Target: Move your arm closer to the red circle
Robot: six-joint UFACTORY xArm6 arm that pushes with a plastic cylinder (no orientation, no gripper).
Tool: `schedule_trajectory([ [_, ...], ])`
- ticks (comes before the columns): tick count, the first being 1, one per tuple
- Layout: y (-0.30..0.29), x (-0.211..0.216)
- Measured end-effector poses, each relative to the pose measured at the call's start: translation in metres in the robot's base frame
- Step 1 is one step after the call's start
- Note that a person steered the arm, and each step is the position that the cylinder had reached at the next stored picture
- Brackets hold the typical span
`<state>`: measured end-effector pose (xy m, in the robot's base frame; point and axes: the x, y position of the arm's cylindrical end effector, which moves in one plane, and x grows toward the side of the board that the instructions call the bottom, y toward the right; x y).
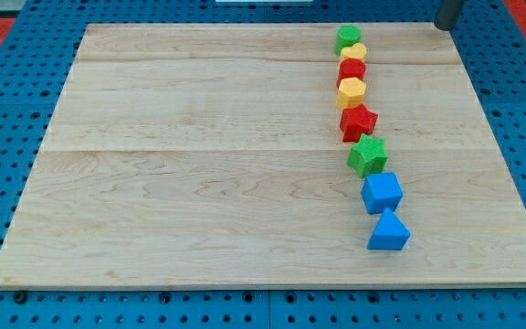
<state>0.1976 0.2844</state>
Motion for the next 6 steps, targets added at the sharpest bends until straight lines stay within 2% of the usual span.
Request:
schedule_trajectory([
  [1,0.0,0.0],
  [2,0.007,0.036],
  [3,-0.015,0.095],
  [5,-0.082,0.104],
  [6,-0.136,0.104],
])
